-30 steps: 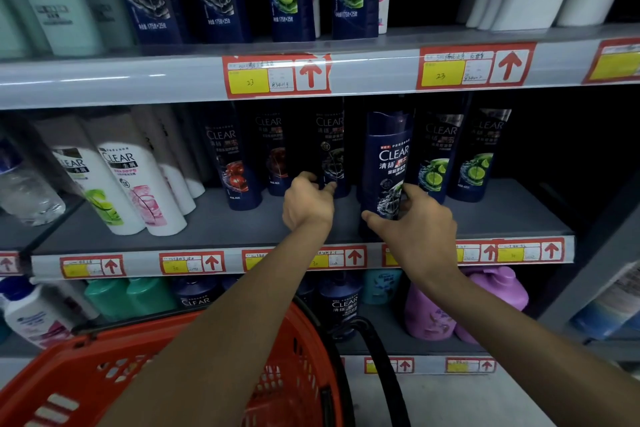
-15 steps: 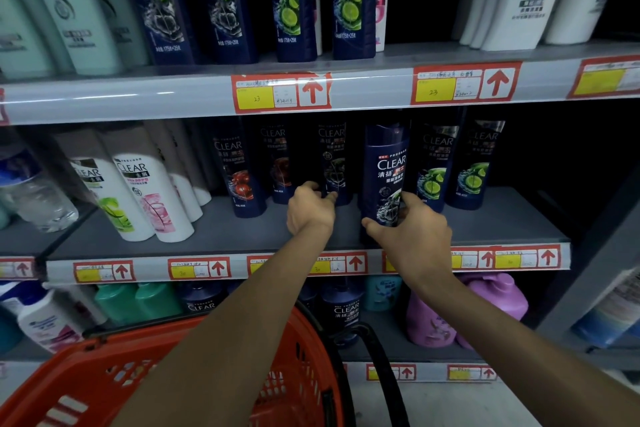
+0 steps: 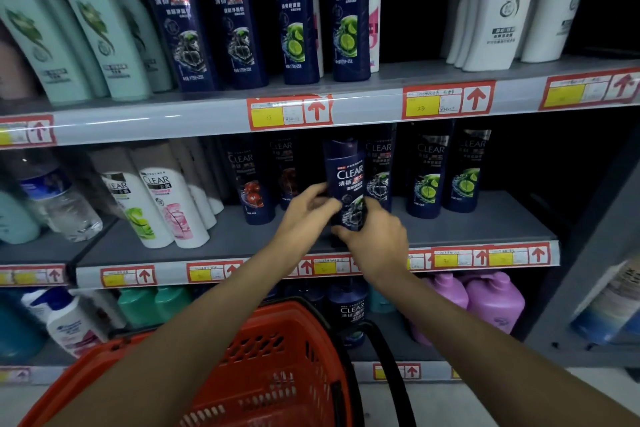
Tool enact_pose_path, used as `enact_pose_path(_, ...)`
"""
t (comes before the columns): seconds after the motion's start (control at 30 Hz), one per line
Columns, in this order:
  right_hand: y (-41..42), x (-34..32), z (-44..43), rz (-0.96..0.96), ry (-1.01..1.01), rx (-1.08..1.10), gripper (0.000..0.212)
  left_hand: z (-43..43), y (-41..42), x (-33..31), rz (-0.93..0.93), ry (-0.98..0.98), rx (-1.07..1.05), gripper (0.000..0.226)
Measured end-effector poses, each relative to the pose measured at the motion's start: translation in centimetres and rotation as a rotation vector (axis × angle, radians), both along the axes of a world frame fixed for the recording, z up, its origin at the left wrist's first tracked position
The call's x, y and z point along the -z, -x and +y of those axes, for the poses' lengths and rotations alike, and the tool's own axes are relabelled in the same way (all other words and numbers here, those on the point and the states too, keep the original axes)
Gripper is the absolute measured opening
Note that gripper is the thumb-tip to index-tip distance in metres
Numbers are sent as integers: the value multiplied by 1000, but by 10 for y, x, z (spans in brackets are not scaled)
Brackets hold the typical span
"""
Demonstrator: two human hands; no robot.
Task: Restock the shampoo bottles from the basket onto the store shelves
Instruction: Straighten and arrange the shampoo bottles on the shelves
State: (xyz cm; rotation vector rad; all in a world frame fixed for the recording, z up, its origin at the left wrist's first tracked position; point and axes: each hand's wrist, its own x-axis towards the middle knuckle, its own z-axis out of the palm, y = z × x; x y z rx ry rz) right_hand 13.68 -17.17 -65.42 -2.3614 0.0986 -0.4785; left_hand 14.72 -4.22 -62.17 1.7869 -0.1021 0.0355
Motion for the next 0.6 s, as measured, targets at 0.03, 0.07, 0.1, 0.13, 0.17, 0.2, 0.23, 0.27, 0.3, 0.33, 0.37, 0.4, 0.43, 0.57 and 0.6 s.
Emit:
enact_pose_path(0.03,0,1,6,10,-14,-26,54,2,2,-1,-23,2,-8,32)
enact_pose_path(0.07,0,3,12,23,-15,-59,57,4,3,0,-46,-3,-35,37)
enact_pose_path(0.1,1,4,16,40,-4,-91,59,8,3,2,-70,-25,-76,43)
enact_pose_path(0.13,0,5,19,52,7,-120,59,12,2,4,-92,-54,-123,48)
enact_pose_path(0.17,0,7,21,64,7,-137,57,17,2,6,-107,-85,-163,51)
enact_pose_path(0.2,-2,8,20,72,-8,-137,54,22,1,8,-119,-105,-185,52)
enact_pose_path(0.23,-3,8,18,84,-29,-109,50,25,1,10,-129,-118,-190,51)
enact_pose_path(0.27,-6,8,14,95,-50,-60,44,28,1,12,-140,-116,-188,48)
enact_pose_path(0.3,-9,9,9,107,-75,-1,38,29,1,14,-153,-101,-185,44)
enact_pose_path(0.33,-13,9,2,115,-105,56,32,29,1,16,-166,-77,-182,43)
enact_pose_path(0.37,-18,9,-5,118,-134,110,28,29,1,18,-175,-53,-172,42)
enact_pose_path(0.4,-23,10,-11,113,-159,156,28,29,1,20,-183,-33,-161,42)
enact_pose_path(0.43,-28,9,-17,110,-172,190,31,28,0,23,-189,-21,-153,43)
enact_pose_path(0.57,-47,5,-22,156,-147,240,38,28,-3,31,-233,-43,-159,49)
enact_pose_path(0.6,-51,6,-21,164,-135,253,38,28,-3,34,-250,-49,-163,48)
